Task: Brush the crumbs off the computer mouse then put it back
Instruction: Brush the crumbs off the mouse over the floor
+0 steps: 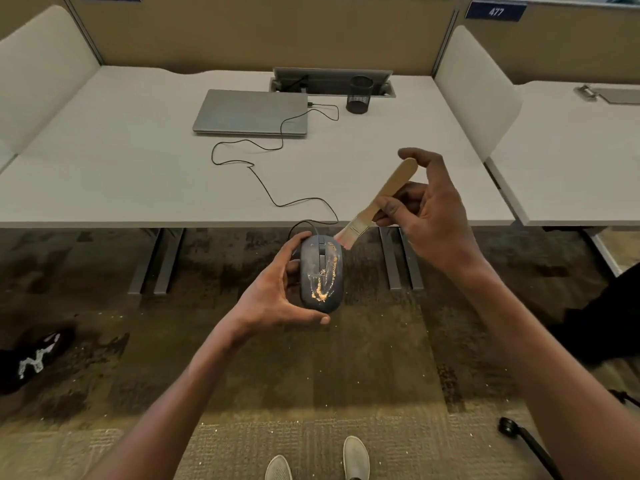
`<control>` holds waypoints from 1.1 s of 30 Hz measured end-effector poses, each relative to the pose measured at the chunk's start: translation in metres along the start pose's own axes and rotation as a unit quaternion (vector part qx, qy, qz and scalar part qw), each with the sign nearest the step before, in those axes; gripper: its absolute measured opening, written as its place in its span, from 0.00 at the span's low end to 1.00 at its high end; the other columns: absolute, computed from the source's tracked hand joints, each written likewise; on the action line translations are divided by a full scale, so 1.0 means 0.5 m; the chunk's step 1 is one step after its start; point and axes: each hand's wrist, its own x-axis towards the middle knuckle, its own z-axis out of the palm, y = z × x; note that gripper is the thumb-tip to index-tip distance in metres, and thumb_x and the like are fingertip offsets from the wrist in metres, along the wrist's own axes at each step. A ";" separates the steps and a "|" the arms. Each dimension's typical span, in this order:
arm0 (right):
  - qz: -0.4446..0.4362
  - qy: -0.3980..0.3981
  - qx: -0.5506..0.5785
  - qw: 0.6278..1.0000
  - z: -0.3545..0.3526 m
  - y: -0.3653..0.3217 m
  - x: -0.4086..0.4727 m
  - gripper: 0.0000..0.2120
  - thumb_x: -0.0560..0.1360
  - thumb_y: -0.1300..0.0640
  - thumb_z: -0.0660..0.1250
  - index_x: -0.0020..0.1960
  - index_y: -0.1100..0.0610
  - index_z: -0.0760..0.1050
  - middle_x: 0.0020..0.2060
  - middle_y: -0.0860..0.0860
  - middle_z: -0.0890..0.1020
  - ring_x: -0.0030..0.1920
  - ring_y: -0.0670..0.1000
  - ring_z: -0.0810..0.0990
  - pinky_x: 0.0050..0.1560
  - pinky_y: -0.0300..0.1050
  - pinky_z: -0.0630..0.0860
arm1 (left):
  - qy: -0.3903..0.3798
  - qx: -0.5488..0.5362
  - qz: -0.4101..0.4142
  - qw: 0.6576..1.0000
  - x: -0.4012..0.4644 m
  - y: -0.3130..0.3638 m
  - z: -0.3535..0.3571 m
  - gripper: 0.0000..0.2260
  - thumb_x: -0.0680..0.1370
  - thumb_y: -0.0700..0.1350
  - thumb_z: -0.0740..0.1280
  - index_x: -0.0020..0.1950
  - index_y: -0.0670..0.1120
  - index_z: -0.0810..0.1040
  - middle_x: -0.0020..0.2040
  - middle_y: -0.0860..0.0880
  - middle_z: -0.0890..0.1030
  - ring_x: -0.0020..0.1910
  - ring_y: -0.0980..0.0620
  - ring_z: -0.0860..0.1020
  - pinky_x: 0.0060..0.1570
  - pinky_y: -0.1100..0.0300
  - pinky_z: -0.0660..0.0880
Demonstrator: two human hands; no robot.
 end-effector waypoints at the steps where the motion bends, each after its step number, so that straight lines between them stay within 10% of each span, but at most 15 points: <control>1: 0.000 -0.007 0.000 1.000 0.000 0.003 0.004 0.29 0.77 0.67 0.70 0.73 0.58 0.60 0.44 0.54 0.85 0.42 0.49 0.88 0.46 0.44 0.84 | -0.001 0.001 -0.001 1.000 0.001 0.002 0.003 0.58 0.58 0.46 0.85 0.80 0.60 0.55 0.68 0.49 0.78 0.68 0.54 0.77 0.69 0.47 0.75; 22: -0.004 -0.144 -0.070 0.987 0.101 0.083 0.068 0.28 0.78 0.65 0.69 0.73 0.54 0.61 0.41 0.54 0.85 0.38 0.47 0.86 0.47 0.46 0.85 | 0.005 -0.014 -0.058 0.998 -0.015 -0.065 -0.012 0.56 0.62 0.34 0.83 0.80 0.60 0.55 0.69 0.52 0.76 0.69 0.55 0.76 0.69 0.52 0.75; 33: 0.001 -0.115 -0.058 0.992 0.176 0.152 0.063 0.28 0.78 0.64 0.70 0.72 0.53 0.61 0.43 0.52 0.86 0.40 0.45 0.86 0.44 0.40 0.84 | 0.021 -0.046 -0.113 0.992 -0.033 -0.177 -0.014 0.58 0.56 0.44 0.86 0.78 0.66 0.56 0.67 0.56 0.78 0.67 0.58 0.78 0.64 0.55 0.78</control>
